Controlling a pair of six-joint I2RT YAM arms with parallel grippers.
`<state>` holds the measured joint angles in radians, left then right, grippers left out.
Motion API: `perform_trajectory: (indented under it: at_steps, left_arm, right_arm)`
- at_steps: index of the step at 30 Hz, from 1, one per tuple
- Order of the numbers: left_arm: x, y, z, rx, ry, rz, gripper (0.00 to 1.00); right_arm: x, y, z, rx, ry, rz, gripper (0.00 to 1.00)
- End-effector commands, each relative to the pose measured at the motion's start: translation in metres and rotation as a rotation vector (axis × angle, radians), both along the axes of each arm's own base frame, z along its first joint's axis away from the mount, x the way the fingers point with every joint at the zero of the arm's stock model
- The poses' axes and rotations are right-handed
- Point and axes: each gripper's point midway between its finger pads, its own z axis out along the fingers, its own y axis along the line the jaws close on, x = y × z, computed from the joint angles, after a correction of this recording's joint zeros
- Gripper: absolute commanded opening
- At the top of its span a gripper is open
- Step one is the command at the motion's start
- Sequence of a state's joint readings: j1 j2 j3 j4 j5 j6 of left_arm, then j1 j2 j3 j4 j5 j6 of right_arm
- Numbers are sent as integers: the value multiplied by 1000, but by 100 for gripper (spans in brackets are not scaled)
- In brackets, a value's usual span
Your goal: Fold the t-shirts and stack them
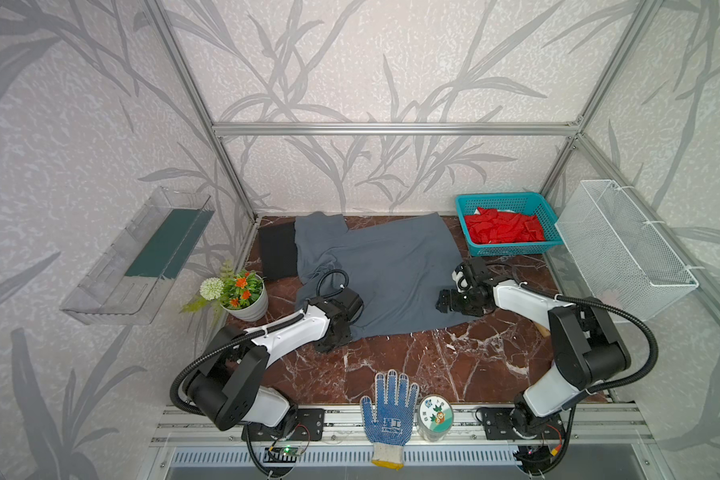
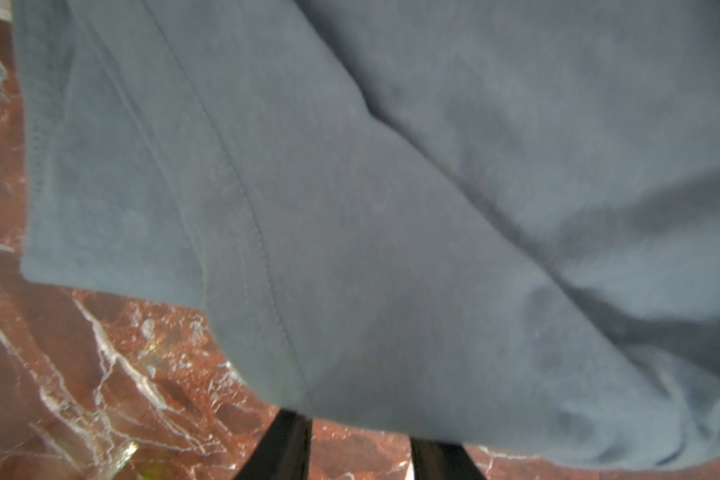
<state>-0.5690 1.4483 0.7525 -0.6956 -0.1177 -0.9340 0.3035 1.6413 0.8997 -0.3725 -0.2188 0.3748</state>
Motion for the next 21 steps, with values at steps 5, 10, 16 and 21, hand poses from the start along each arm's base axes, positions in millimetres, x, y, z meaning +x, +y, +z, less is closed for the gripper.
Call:
perform_trajectory:
  at_steps: [5,10,16,21]
  left_arm:
    - [-2,5,-19,-23,35,21,33]
    - [-10,6,-25,-43,50,39,17]
    - [-20,17,1,-13,30,40,0]
    - [-38,18,39,14,-3,27,0]
  right_arm:
    - [-8,-1,0,3,34,0,95]
    - [-9,0,0,12,39,1,95]
    - [-9,2,5,21,26,1,95]
    - [-11,3,10,32,8,5,95]
